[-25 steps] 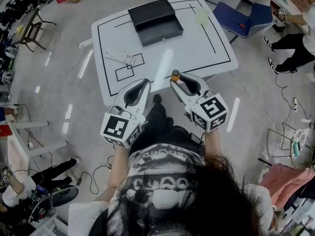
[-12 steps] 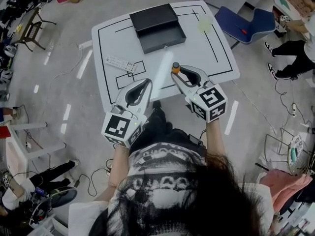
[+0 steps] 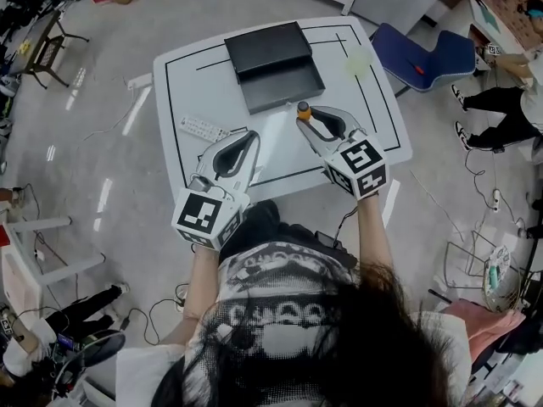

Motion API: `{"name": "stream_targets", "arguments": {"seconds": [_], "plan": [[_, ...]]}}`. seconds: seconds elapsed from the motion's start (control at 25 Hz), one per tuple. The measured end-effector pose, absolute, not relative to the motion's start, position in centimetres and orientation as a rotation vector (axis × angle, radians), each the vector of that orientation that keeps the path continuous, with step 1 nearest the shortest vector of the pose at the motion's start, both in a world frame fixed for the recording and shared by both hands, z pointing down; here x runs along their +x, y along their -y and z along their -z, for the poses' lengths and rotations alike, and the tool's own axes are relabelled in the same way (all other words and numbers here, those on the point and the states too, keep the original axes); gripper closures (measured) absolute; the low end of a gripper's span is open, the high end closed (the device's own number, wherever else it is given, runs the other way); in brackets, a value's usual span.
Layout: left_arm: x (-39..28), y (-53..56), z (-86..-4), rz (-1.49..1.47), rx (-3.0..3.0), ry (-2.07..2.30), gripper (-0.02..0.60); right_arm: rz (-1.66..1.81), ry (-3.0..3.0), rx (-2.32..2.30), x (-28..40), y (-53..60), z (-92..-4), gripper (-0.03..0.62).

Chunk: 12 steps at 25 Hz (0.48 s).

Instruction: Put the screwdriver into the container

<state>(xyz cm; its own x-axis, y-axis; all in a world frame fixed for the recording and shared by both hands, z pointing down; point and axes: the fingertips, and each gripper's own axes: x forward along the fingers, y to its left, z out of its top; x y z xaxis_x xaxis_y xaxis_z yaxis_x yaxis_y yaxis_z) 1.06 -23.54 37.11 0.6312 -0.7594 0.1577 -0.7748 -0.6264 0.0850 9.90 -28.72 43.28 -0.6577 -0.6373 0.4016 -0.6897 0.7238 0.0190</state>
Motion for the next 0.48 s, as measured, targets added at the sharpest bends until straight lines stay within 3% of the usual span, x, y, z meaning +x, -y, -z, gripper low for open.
{"name": "stream_targets", "arguments": {"seconds": [0.48], "plan": [[-2.4, 28.0, -37.2, -0.114, 2.678, 1.313, 0.581, 0.007, 2.359, 0.769, 7.5, 38.5, -46.8, 0.480]]}}
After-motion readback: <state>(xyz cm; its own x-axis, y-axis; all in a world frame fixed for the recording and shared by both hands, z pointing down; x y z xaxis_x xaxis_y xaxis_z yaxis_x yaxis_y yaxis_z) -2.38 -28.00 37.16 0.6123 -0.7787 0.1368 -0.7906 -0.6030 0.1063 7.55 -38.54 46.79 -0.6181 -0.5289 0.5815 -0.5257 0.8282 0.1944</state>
